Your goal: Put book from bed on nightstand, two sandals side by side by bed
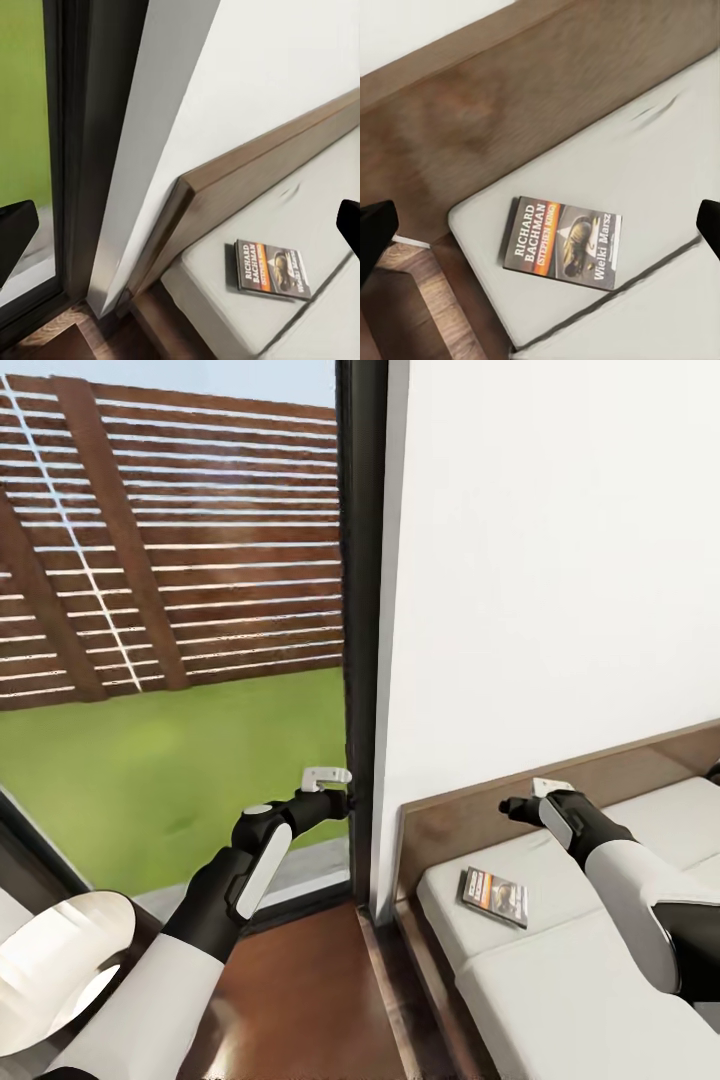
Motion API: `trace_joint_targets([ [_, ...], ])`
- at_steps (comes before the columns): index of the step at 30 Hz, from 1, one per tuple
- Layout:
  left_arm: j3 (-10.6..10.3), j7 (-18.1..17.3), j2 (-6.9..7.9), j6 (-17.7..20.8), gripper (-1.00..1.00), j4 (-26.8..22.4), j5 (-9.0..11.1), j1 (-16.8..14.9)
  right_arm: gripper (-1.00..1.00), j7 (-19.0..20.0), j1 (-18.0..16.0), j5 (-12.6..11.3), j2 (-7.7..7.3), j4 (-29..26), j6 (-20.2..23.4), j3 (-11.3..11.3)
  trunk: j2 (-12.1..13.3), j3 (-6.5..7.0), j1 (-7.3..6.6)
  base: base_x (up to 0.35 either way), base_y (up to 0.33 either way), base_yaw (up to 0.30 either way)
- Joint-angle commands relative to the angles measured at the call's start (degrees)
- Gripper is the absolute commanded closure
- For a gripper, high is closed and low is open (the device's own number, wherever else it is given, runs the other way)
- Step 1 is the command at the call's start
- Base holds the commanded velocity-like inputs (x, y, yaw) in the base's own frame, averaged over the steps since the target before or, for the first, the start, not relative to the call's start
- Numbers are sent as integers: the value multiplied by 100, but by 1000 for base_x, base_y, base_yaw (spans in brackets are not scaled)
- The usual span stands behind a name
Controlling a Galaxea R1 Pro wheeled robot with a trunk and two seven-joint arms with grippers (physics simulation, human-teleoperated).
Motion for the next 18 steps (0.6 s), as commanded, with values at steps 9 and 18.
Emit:
trace_joint_targets([
  [9,5,-12,-2,27,-100,-4,4,0,-100,-15,-3,-56,-2,-4,-138,17,-13,-95,3,0,0,0],
  [18,5,-12,-2,28,-100,-4,-1,3,-100,-19,-3,-50,-10,-12,-294,4,-13,-178,3,0,0,0],
])
